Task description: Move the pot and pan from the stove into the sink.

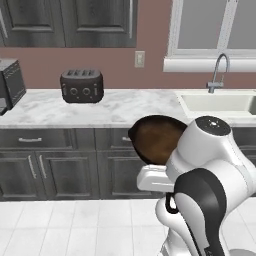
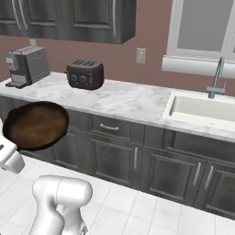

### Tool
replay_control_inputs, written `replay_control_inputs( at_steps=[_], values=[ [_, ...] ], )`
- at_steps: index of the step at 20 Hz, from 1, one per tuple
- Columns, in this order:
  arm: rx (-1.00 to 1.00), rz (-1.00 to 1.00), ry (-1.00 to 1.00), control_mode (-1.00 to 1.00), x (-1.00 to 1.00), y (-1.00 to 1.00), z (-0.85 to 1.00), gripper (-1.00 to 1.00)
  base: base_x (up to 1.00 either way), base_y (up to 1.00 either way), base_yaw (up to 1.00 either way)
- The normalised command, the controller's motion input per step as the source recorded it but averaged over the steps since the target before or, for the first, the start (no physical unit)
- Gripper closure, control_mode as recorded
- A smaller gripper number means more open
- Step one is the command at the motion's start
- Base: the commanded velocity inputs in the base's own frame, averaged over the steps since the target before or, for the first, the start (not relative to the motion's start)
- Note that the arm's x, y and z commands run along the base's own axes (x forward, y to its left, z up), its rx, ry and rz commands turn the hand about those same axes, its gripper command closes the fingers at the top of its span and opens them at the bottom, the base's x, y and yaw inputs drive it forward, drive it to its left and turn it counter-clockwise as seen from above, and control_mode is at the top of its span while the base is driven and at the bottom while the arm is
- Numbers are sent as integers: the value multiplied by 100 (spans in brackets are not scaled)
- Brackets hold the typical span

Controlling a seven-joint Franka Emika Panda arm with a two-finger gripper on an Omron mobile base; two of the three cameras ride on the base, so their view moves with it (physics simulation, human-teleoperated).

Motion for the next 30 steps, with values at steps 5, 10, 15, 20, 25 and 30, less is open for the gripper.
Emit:
replay_control_inputs(
  at_steps=[5,10,15,20,25,30],
  values=[
    [0,0,0,100,0,0,0,100,69,1,-2],
    [0,0,0,100,0,0,0,100,74,7,-3],
    [0,0,0,100,0,0,0,100,24,1,-1],
    [0,0,0,100,0,0,0,100,0,-24,-2],
    [0,0,0,100,0,0,0,100,0,-84,-4],
    [0,0,0,100,0,0,0,100,0,-96,-5]
  ],
)
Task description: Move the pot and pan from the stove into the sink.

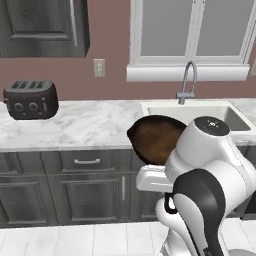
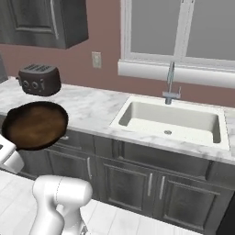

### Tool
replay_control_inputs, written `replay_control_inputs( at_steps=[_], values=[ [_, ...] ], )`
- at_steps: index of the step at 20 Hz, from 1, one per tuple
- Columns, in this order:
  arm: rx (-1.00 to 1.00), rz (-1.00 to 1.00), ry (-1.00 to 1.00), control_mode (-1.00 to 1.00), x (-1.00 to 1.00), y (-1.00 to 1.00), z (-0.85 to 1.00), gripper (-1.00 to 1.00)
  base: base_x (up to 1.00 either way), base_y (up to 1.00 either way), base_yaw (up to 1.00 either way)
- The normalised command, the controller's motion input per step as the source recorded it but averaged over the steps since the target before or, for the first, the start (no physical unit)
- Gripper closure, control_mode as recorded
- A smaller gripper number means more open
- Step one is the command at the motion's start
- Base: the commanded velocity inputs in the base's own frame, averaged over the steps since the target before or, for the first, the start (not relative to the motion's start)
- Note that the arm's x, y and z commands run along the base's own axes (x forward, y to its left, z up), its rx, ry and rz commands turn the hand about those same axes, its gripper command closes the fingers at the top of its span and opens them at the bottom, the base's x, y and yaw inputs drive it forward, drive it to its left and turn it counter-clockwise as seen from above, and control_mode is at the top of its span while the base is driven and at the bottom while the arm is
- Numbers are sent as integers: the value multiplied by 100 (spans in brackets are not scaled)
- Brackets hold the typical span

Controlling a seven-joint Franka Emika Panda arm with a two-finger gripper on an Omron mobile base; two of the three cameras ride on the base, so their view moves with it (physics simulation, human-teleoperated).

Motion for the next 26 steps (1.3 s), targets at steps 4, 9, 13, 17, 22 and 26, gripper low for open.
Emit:
replay_control_inputs(
  at_steps=[4,9,13,17,22,26],
  values=[
    [0,0,0,100,0,0,0,100,0,-95,-5],
    [0,0,0,100,0,0,0,100,0,-90,-6],
    [0,0,0,100,0,0,0,100,0,-42,-5],
    [0,0,0,100,0,0,0,100,0,-20,-13],
    [0,0,0,100,0,0,0,100,0,-21,-26],
    [0,0,0,100,0,0,0,100,0,-21,-18]
  ],
)
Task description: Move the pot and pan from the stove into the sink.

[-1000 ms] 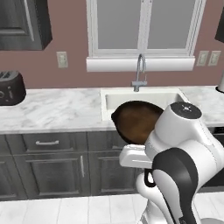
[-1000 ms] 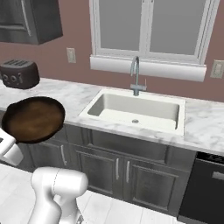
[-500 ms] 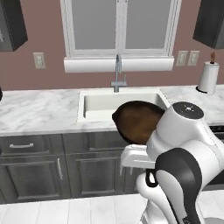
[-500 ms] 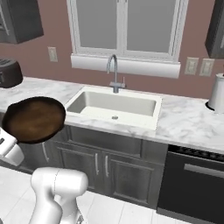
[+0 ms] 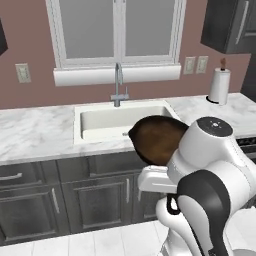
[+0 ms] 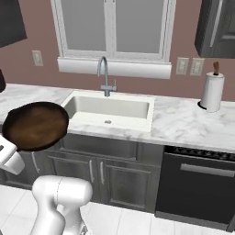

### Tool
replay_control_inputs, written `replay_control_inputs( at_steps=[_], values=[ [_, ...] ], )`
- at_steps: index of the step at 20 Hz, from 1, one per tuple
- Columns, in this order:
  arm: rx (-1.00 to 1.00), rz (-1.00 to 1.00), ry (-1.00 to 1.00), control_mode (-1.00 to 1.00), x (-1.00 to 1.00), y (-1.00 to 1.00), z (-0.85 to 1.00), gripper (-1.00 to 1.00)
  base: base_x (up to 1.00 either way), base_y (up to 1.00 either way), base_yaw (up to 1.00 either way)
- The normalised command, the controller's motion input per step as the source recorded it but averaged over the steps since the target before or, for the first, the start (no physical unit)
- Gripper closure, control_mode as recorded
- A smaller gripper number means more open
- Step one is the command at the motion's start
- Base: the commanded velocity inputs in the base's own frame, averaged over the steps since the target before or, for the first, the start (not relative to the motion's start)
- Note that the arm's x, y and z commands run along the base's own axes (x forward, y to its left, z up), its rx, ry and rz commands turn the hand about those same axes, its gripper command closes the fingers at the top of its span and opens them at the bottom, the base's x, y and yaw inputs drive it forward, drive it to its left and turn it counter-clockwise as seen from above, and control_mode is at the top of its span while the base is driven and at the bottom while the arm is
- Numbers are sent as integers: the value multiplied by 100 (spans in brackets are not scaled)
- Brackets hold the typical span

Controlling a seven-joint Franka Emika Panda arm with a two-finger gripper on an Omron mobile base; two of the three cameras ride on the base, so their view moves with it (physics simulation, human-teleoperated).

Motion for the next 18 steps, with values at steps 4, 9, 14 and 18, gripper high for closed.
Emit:
replay_control_inputs(
  at_steps=[4,9,14,18],
  values=[
    [0,0,0,100,0,0,0,100,9,0,-1],
    [0,0,0,100,0,0,0,100,63,11,-3],
    [0,0,0,100,0,0,0,100,85,15,-4],
    [0,0,0,100,0,0,0,100,76,7,-3]
  ],
)
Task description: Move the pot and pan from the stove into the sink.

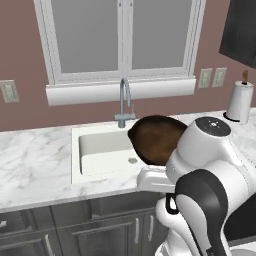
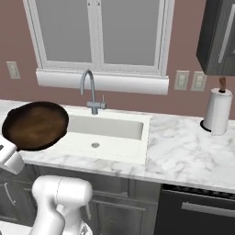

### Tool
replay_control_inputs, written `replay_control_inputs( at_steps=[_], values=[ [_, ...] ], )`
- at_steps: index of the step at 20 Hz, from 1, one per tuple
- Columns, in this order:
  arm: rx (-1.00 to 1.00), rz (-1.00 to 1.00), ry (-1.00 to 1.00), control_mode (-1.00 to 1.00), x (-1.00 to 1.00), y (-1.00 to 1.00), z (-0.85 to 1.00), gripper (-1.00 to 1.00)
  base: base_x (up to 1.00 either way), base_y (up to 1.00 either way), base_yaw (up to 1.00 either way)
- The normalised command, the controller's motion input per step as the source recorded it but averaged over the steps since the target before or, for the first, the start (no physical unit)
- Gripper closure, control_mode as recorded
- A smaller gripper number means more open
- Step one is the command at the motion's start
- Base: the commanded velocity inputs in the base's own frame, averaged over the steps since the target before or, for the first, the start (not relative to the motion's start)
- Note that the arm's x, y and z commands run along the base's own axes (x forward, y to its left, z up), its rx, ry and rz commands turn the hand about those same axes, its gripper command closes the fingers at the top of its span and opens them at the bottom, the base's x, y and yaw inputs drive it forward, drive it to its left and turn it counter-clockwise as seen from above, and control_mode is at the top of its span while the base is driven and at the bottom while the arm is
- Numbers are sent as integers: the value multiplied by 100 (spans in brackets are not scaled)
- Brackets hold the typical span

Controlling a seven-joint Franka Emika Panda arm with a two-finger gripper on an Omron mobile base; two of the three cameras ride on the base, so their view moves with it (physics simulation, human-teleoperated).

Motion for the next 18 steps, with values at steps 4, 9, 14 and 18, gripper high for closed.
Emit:
replay_control_inputs(
  at_steps=[4,9,14,18],
  values=[
    [0,0,0,100,0,0,0,100,54,0,-1],
    [0,0,0,-100,0,0,0,100,1,0,0],
    [0,3,11,-100,43,-22,-1,100,0,0,0],
    [0,8,20,-100,51,-40,-16,100,0,0,0]
  ],
)
